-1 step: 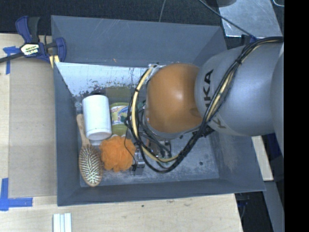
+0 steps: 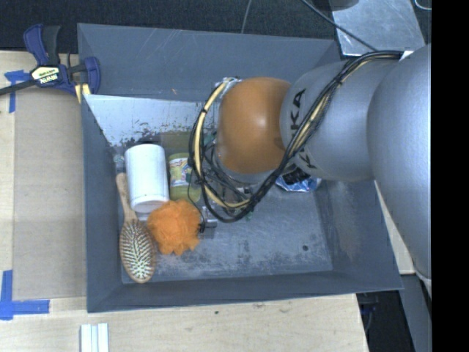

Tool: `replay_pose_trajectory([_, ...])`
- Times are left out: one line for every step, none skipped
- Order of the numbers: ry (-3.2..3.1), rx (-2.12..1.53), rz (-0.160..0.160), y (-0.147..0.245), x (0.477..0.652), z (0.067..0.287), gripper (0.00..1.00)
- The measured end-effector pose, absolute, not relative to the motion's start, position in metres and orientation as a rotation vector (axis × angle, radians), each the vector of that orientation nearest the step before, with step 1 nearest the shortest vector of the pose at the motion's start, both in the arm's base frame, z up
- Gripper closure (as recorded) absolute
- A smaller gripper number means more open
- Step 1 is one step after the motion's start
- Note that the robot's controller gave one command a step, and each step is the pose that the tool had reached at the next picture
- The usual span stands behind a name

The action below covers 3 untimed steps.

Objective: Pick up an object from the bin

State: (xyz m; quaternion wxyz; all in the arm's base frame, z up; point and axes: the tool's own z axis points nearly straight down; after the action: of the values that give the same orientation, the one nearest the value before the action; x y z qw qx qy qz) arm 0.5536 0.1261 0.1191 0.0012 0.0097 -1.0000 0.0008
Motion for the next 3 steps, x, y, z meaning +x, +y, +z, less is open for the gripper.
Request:
replay_pose_trajectory([-3.138,0.031,0.001,0.128,0.552,0.122,1.00])
replay_pose_trajectory([-3.089,0.519,-0.007,0.146,0.613,0.121,1.00])
replay_pose_trajectory([-3.124,0.239,-0.005,0.150,0.585,0.136,1.00])
